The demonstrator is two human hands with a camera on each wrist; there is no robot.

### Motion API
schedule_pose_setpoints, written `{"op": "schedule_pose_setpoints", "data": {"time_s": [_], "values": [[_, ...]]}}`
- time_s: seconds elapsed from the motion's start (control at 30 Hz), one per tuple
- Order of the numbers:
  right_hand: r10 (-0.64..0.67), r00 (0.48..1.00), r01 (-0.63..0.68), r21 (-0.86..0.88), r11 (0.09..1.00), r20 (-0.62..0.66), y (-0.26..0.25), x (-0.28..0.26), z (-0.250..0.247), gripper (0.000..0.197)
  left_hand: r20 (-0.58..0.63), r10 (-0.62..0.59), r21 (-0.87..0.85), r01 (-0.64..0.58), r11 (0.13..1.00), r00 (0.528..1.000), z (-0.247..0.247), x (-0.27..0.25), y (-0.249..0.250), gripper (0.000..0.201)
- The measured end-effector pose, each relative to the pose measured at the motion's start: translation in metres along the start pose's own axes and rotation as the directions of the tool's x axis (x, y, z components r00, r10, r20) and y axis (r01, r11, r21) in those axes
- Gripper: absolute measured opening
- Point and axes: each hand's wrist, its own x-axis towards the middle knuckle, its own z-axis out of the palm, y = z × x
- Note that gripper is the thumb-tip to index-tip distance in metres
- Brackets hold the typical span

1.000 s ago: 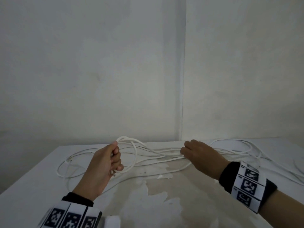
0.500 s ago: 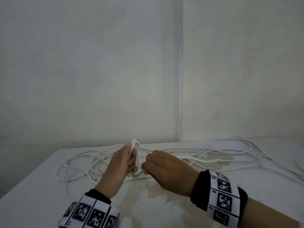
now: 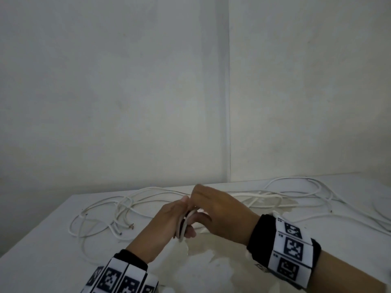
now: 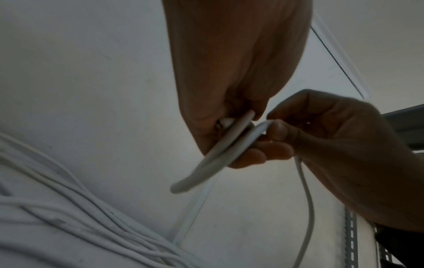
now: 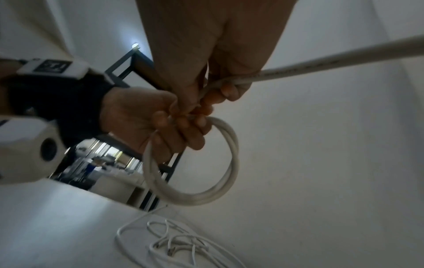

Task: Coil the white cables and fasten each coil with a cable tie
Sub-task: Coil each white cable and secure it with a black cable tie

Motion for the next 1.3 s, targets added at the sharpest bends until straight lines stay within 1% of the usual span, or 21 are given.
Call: {"op": "schedule_pose_setpoints", "data": {"time_s": [0.03,0.1,0.2,0.27,0.33,0.4,0.47,0.5,0.57,0.6,0.7,0.73,0.83,0.93,1.03,1.1,1.2,1.3], "values": [[0.084,0.996,-0.083,0.076,0.994,-0.002,0.001,0.0,-0.005,0.014,0.027,-0.012,-0.015,0.013,1.0,1.0,0.0,-0.001,0.0,0.046],[0.19,0.982,-0.191,0.137,0.972,0.023,0.005,0.0,-0.01,0.018,0.074,-0.031,-0.028,0.033,0.999,0.997,-0.001,-0.003,0.0,0.046],[0.243,0.968,-0.25,0.164,0.954,0.063,0.005,0.001,-0.013,0.027,0.121,-0.052,-0.054,0.059,0.997,0.991,-0.001,-0.003,0.001,0.046],[0.279,0.953,-0.297,0.186,0.937,0.116,0.002,0.002,-0.017,0.022,0.133,-0.075,-0.09,0.088,0.992,0.988,0.0,-0.003,0.003,0.048],[0.292,0.945,-0.318,0.199,0.927,0.148,-0.002,0.003,-0.019,0.014,0.136,-0.087,-0.14,0.106,0.984,0.987,0.001,-0.004,0.003,0.049],[0.312,0.941,-0.334,0.216,0.918,0.13,-0.004,0.005,-0.02,0.011,0.127,-0.076,-0.196,0.1,0.975,0.989,0.005,-0.005,0.004,0.052],[0.33,0.939,-0.344,0.209,0.915,0.101,-0.005,0.007,-0.019,0.015,0.102,-0.052,-0.239,0.075,0.968,0.993,0.007,-0.005,0.006,0.054],[0.342,0.935,-0.355,0.196,0.914,0.098,-0.004,0.008,-0.018,0.021,0.089,-0.039,-0.245,0.06,0.968,0.995,0.008,-0.005,0.007,0.055],[0.377,0.918,-0.394,0.178,0.902,0.123,-0.003,0.008,-0.019,0.032,0.075,-0.026,-0.248,0.044,0.968,0.997,0.007,-0.006,0.007,0.056],[0.384,0.911,-0.408,0.202,0.89,0.15,-0.001,0.008,-0.02,0.032,0.077,-0.027,-0.255,0.045,0.966,0.997,0.006,-0.006,0.007,0.055],[0.385,0.891,-0.448,0.334,0.829,0.24,0.003,0.005,-0.023,0.021,0.096,-0.046,-0.304,0.073,0.95,0.994,0.004,-0.009,0.005,0.05],[0.393,0.881,-0.466,0.339,0.817,0.264,0.002,0.005,-0.024,0.02,0.104,-0.05,-0.326,0.082,0.942,0.993,0.004,-0.009,0.005,0.048],[0.403,0.857,-0.493,0.28,0.824,0.323,0.002,0.005,-0.026,0.025,0.118,-0.071,-0.437,0.116,0.892,0.99,0.002,-0.012,0.006,0.042],[0.442,0.835,-0.54,0.329,0.775,0.328,0.0,0.005,-0.032,0.027,0.122,-0.074,-0.537,0.129,0.834,0.99,0.0,-0.014,0.009,0.037],[0.455,0.834,-0.548,0.375,0.748,0.312,-0.003,0.008,-0.033,0.029,0.114,-0.071,-0.564,0.124,0.817,0.991,0.0,-0.014,0.01,0.037],[0.478,0.834,-0.551,0.367,0.75,0.275,-0.003,0.009,-0.032,0.027,0.076,-0.052,-0.527,0.084,0.846,0.996,0.001,-0.012,0.009,0.041],[0.502,0.839,-0.544,0.265,0.796,0.212,0.0,0.012,-0.03,0.029,-0.029,0.0,-0.334,-0.009,0.942,1.0,0.001,-0.011,0.006,0.047],[0.49,0.854,-0.515,0.147,0.845,0.173,0.001,0.014,-0.028,0.028,-0.089,0.026,-0.186,-0.042,0.982,0.996,-0.001,-0.012,0.006,0.052]]}}
